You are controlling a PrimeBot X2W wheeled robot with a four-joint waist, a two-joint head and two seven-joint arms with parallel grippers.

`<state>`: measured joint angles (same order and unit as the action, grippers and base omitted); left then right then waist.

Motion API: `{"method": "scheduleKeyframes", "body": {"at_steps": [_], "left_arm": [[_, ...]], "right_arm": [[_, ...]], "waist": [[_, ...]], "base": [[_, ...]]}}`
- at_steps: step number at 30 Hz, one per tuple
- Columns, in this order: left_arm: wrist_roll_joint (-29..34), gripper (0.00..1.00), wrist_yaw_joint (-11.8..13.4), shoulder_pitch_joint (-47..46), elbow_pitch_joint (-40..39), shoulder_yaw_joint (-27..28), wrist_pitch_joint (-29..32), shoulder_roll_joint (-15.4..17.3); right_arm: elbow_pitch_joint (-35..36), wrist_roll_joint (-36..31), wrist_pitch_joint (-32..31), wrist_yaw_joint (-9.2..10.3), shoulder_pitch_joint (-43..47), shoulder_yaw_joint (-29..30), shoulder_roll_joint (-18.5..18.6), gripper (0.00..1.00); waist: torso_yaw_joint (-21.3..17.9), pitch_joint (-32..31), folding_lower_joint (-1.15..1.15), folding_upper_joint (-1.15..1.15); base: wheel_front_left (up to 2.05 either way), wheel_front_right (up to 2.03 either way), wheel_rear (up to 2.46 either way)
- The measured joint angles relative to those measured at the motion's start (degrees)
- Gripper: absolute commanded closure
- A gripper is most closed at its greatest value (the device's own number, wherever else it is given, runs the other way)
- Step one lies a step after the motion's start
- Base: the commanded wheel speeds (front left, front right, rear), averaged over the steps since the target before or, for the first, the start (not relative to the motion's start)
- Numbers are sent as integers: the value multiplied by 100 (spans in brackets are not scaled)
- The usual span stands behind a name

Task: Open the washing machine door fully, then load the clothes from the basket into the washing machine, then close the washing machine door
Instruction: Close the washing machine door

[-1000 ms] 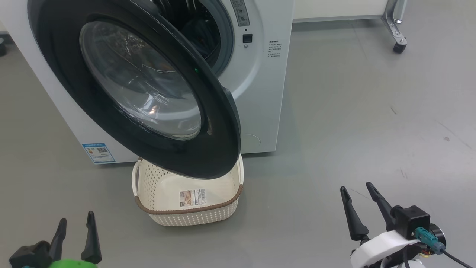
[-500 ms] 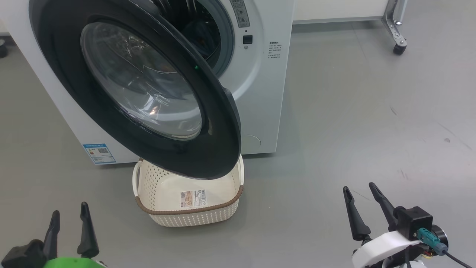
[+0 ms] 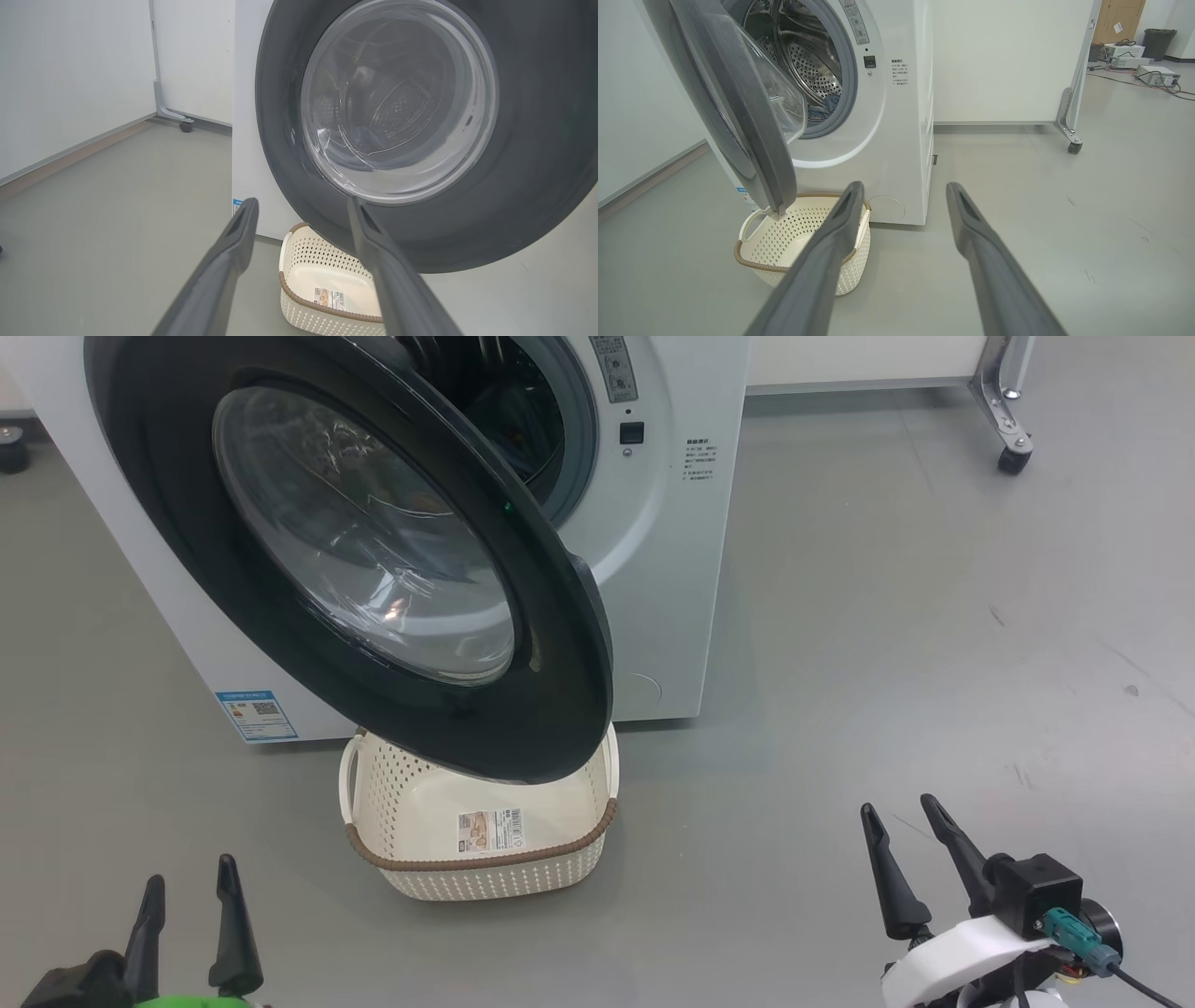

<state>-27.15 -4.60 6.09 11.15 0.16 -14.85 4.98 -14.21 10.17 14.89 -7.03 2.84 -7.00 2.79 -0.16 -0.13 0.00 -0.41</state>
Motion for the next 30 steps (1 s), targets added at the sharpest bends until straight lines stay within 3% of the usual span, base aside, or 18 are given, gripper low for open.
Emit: {"method": "scheduleKeyframes", "body": {"at_steps": [1,2,3,20,30], "left_arm": [[4,0,-7,1,-8,9,0,-9],[10,0,-43,3,-15,19,0,-11],[18,0,-45,4,-23,27,0,-13],[136,0,-145,102,-49,158,0,-136],[209,0,-193,101,-46,97,0,-188]], "right_arm": [[0,-8,0,0,0,1,0,67],[0,-8,0,0,0,1,0,94],[0,-8,0,0,0,1,0,100],[145,23,0,0,-62,-97,-10,100],[1015,152,0,0,-1245,-708,-5,100]], "waist": [[2,-1,0,0],[3,-2,0,0],[5,-3,0,0],[45,7,0,0],[117,40,0,0]], "base": [[0,0,0],[0,0,0],[0,0,0],[0,0,0],[0,0,0]]}}
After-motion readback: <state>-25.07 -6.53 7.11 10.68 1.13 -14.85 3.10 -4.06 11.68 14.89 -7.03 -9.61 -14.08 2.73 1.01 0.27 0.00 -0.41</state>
